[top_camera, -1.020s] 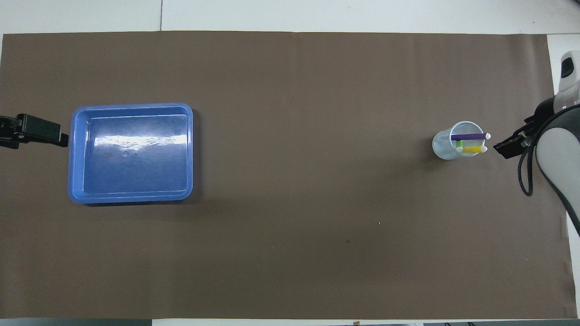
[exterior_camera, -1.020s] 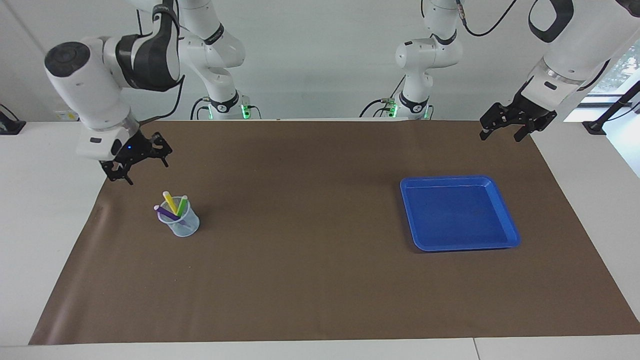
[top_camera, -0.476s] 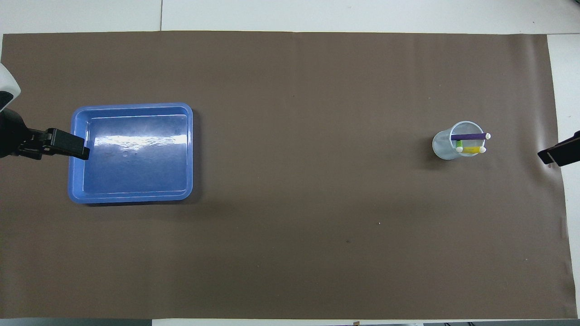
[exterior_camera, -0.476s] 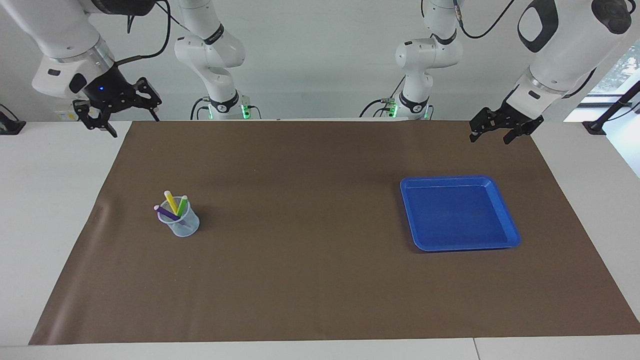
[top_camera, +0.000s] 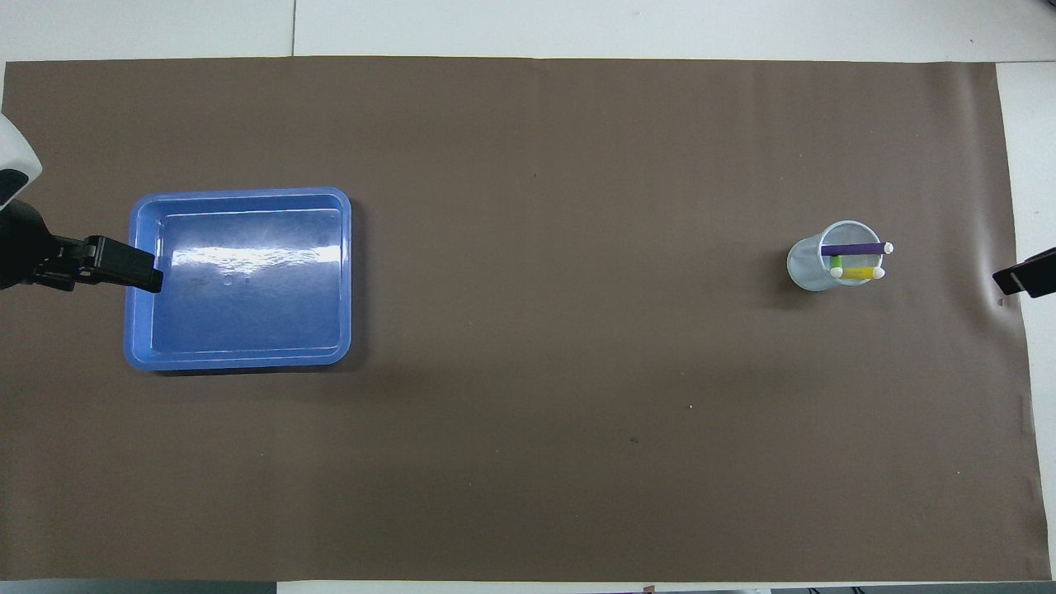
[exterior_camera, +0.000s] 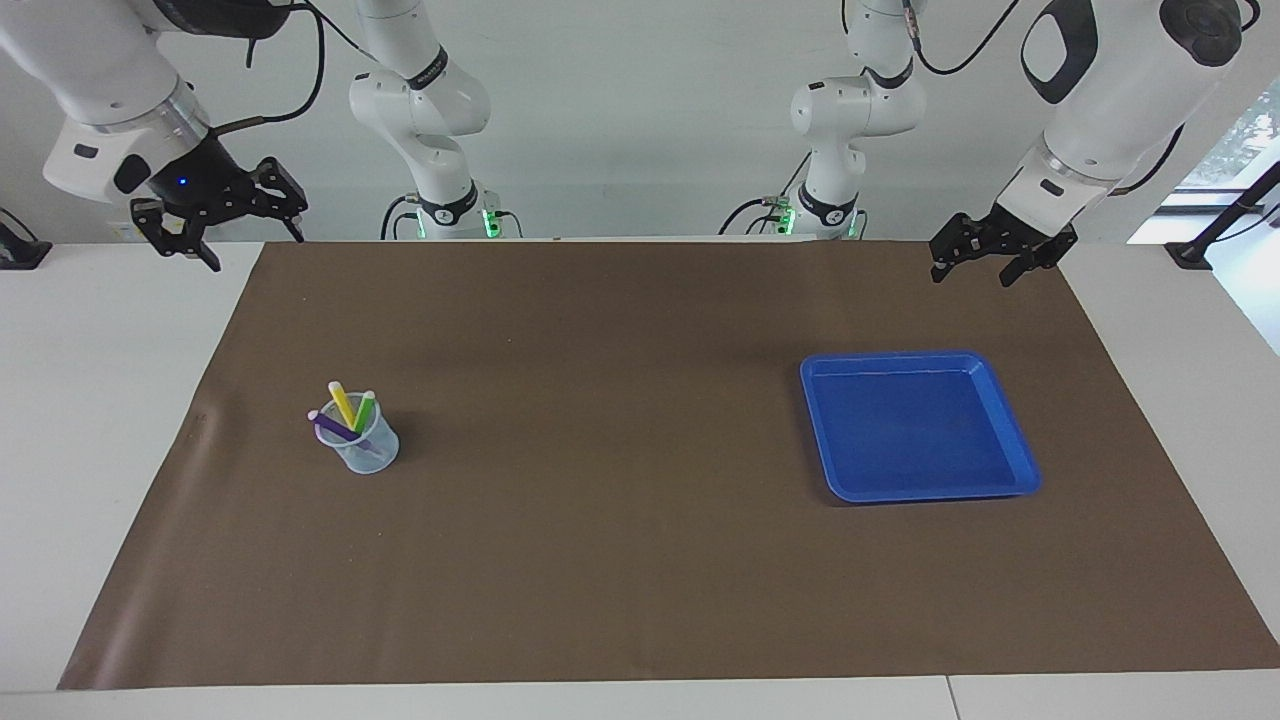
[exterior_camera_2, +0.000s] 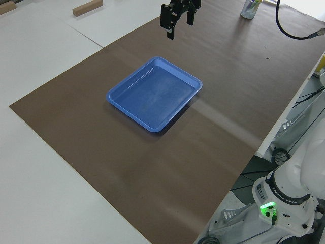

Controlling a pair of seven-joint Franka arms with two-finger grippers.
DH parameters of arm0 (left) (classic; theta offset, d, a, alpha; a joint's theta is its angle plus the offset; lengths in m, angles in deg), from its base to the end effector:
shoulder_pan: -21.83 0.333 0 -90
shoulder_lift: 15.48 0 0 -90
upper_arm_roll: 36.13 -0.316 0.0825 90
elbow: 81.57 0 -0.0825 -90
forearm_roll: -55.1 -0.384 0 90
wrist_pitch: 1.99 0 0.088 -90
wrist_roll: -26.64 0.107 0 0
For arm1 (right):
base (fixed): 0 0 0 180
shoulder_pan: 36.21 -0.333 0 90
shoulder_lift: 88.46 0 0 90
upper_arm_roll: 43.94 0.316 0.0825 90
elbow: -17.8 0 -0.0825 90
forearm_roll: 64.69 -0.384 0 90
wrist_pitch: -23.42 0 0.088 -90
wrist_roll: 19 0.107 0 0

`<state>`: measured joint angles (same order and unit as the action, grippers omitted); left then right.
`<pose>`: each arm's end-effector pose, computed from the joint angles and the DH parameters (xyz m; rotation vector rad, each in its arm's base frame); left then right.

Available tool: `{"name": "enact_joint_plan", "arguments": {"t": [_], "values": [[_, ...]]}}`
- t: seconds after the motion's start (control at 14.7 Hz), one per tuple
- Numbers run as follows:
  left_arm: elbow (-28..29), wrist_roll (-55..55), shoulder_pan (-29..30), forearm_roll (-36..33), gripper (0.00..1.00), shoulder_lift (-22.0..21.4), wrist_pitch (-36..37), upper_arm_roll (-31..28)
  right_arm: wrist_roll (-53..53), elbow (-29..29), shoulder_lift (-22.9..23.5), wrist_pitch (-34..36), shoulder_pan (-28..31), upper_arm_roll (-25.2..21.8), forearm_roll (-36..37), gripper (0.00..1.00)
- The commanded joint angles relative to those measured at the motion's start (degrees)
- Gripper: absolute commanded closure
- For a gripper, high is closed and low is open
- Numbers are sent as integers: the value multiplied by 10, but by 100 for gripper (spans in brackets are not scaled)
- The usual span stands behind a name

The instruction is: Transfer and insert pens with both arms

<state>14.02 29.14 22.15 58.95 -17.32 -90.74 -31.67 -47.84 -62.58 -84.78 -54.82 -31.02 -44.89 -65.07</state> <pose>0.5373 -0.0469 0.5946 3.0701 -0.1756 -0.1358 0.5497 -0.0580 0.6495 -3.0413 -0.6121 0.1478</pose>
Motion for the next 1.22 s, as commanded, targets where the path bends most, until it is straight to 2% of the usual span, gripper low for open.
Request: {"name": "enact_joint_plan", "arguments": {"t": [0.0, 0.2, 0.34, 0.54, 0.82, 1.16], "values": [[18, 0, -5, -12, 0, -16, -13, -3, 27, 0, -3, -8, 0, 12, 3, 0], [16, 2, -5, -12, 0, -16, -13, -3, 27, 2, -3, -5, -1, 12, 6, 0], [11, 6, -7, -12, 0, -13, -12, -4, 44, 2, -3, -10, -4, 17, 47, 0], [6, 7, 0, -11, 0, -11, -10, -5, 79, 2, -2, -3, -17, 23, 69, 0], [4, 7, -31, -10, 0, -14, -4, -30, 96, 2, -13, 26, -10, 17, 55, 0], [5, 5, -40, -14, 0, -13, 3, -38, 205, -4, -15, 13, -17, 25, 19, 0]]}}
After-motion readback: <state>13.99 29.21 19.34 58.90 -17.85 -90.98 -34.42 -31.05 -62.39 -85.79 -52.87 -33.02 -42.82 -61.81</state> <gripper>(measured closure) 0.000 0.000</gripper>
